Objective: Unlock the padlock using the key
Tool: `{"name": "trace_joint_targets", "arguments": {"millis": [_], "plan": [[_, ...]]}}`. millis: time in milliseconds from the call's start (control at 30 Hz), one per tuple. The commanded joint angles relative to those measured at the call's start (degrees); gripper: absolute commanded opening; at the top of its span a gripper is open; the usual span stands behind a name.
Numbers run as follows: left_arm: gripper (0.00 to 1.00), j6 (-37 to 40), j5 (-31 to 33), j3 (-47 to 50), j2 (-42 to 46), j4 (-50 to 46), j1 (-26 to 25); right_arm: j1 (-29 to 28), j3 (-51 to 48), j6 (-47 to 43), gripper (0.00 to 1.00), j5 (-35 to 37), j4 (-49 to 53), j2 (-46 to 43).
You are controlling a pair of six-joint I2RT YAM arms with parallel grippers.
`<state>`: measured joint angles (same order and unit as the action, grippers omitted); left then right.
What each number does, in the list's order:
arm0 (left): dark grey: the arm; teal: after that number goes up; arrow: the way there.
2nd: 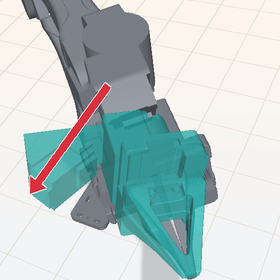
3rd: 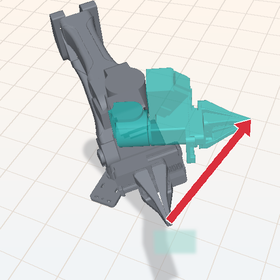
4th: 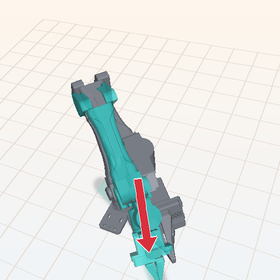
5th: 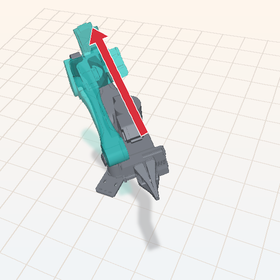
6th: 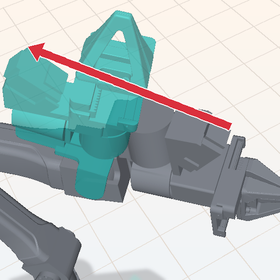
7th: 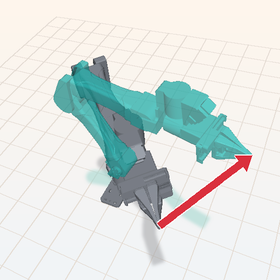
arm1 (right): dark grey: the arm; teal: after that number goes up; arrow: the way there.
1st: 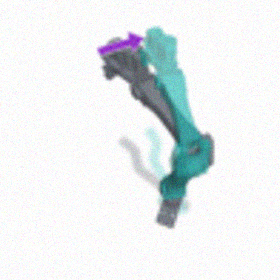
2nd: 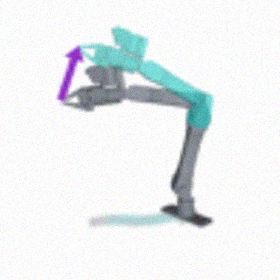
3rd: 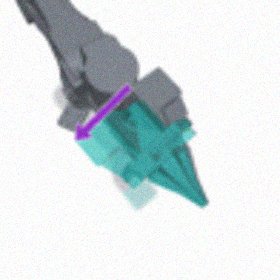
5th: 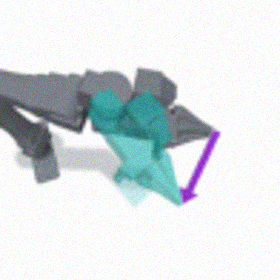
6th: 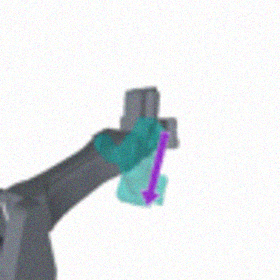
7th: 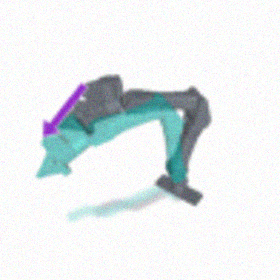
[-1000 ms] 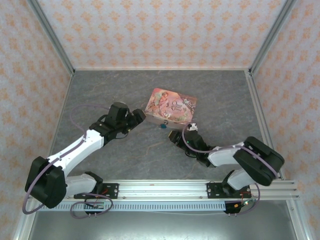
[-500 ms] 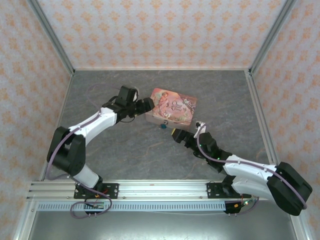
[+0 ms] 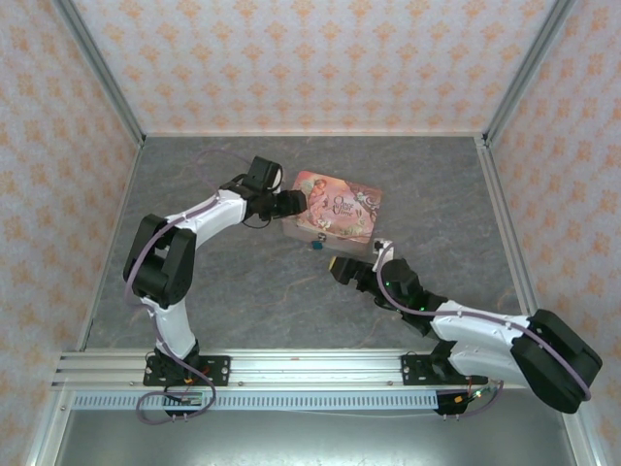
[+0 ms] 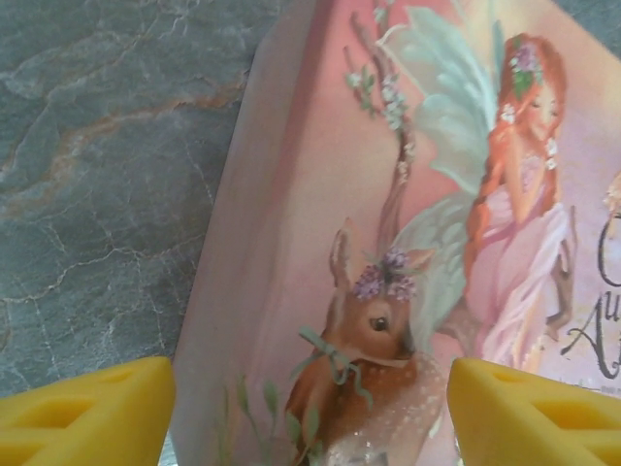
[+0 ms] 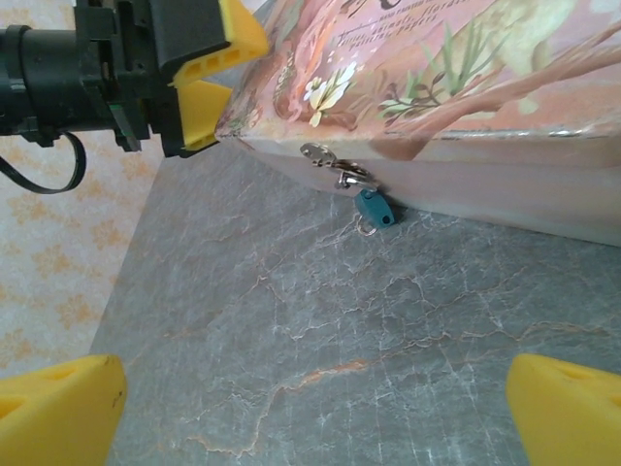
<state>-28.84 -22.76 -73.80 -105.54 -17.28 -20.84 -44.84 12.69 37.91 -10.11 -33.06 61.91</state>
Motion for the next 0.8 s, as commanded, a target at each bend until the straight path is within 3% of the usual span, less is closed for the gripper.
{"name": "trace_joint_targets", "arguments": {"millis": [0,233,600,767], "plan": [[0.68,0.17,-2.03,1.67,-0.31,-0.42,0.65,0.24,0.65,-1.85,1.0,-1.63,-5.47,2.7],[0.55,-5.95,-7.1,9.77,2.05,6.78,0.56,3.39,2.53,-4.41,1.0,-6.09,-10.98,10.05],[0.54,-10.3,-6.19,19.74,7.63,10.52,-0.94,15.93,7.25,-11.27,1.0,-19.79,-16.46,17.96],[0.53,-13.68,-4.37,25.1,10.3,12.96,-2.48,19.22,8.64,-14.66,0.99,-22.6,-20.28,21.46]]}}
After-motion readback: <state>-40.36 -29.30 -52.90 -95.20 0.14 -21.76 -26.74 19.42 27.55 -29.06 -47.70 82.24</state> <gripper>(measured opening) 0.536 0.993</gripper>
